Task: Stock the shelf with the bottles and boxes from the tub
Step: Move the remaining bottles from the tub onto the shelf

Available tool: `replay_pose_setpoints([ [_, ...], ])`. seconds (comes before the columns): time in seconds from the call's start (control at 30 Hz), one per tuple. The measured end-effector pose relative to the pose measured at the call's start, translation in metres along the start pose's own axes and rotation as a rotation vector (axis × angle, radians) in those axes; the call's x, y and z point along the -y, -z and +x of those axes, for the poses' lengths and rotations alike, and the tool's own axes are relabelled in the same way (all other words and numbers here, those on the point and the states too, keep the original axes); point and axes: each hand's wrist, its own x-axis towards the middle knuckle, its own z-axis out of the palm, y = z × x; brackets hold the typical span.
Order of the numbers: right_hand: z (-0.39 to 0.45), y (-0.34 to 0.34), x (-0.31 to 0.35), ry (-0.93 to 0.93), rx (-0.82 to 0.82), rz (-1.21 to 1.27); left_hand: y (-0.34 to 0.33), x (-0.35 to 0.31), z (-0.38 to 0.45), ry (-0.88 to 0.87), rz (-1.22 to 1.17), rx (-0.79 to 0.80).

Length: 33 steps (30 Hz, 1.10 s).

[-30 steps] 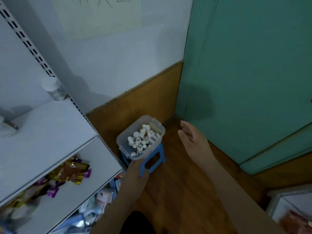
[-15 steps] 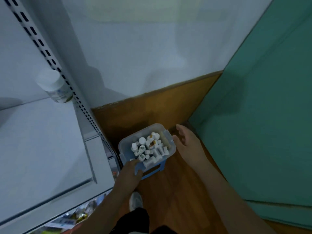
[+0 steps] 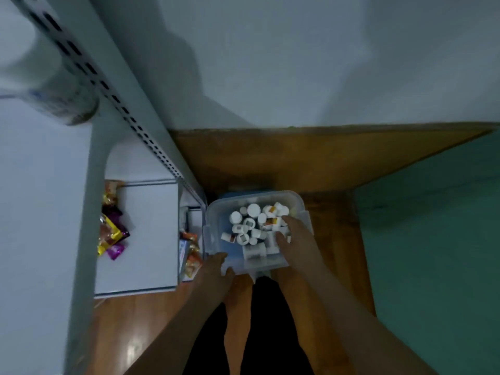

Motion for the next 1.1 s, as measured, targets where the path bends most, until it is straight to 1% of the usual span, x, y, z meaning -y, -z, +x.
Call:
replay_pose_setpoints([
  [0.13, 0.068, -0.031, -0.033, 0.01, 0.082, -0.095, -0.029, 0.007, 0.042, 0.134, -0.041, -0.059],
  [0.3, 0.145, -0.079, -0.062, 0.149, 0.136, -0.275, -0.068, 0.023, 0.107, 0.261, -0.101, -0.151],
  [0.37, 0.172, -0.104, -0.077, 0.232, 0.104, -0.385, -0.087, 0.029, 0.133, 0.301, -0.116, -0.172],
  [0.43, 0.191, -0.13, -0.091, 0.266, 0.078, -0.521, -0.103, 0.035, 0.159, 0.342, -0.119, -0.177],
  [0.5, 0.198, -0.154, -0.102, 0.245, 0.035, -0.639, -0.119, 0.041, 0.182, 0.367, -0.129, -0.18],
  [0.57, 0.202, -0.173, -0.11, 0.201, -0.03, -0.698, -0.132, 0.047, 0.201, 0.416, -0.13, -0.181],
  [0.67, 0.206, -0.192, -0.113, 0.174, -0.116, -0.673, -0.143, 0.049, 0.217, 0.491, -0.135, -0.141],
  [0.7, 0.209, -0.192, -0.112, 0.163, -0.112, -0.679, -0.144, 0.048, 0.221, 0.497, -0.137, -0.129],
  [0.77, 0.21, -0.188, -0.108, 0.159, -0.046, -0.711, -0.142, 0.047, 0.22, 0.502, -0.138, -0.134],
  [0.93, 0.194, -0.159, -0.099, 0.314, -0.019, -0.622, -0.118, 0.048, 0.197, 0.47, -0.119, -0.189],
  [1.0, 0.181, -0.141, -0.093, 0.333, 0.037, -0.526, -0.105, 0.043, 0.179, 0.451, -0.164, -0.236],
  [1.1, 0.16, -0.111, -0.077, 0.239, 0.166, -0.269, -0.085, 0.031, 0.147, 0.399, -0.209, -0.295],
])
